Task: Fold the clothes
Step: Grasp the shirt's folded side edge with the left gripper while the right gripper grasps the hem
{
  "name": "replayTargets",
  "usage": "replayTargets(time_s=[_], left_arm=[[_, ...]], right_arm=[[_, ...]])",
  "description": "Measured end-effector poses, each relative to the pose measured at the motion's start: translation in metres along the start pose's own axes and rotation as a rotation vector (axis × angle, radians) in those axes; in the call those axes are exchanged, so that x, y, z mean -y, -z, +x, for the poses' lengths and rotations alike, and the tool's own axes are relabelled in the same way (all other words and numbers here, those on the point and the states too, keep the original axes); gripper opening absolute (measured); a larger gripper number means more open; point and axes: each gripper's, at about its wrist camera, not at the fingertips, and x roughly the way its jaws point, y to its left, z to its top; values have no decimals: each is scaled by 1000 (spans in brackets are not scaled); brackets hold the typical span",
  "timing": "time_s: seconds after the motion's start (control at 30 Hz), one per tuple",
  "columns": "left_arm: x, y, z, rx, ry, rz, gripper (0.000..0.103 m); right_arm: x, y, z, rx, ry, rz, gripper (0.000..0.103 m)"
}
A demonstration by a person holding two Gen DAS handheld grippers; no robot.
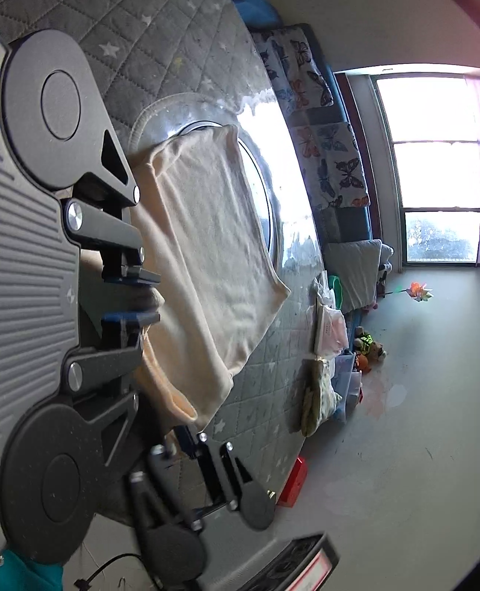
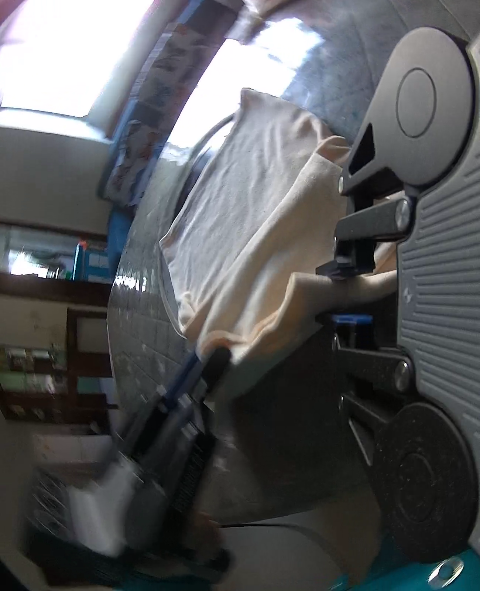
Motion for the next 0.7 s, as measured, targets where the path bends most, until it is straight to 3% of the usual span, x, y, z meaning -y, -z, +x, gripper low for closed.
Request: replayTargets(time_s=[0.03,0.17,0.5,0.57,0.6,0.63,0.7], left_arm=[[0,3,-4,4,2,6,24],[4,16,-20,19,-11,59,51],[9,37,-5,-39,-128,184,56],[8,39,-1,-43,-148,217,50],[8,40,0,-41,-152,231,42],[8,40,2,-44,-147,237,27],[7,40,2,-37,-148,237,17]], right_arm=[[2,-1,-1,3,-1,10,13],[12,-10,-4,7,-21,64,13],[19,-21,-3,12,-18,103,12],[18,-22,-4,14,-11,99,11],[19,-21,-4,15,-11,100,11],[18,-21,-4,20,-6,99,10],[15,-21,-6,30,-1,90,9]])
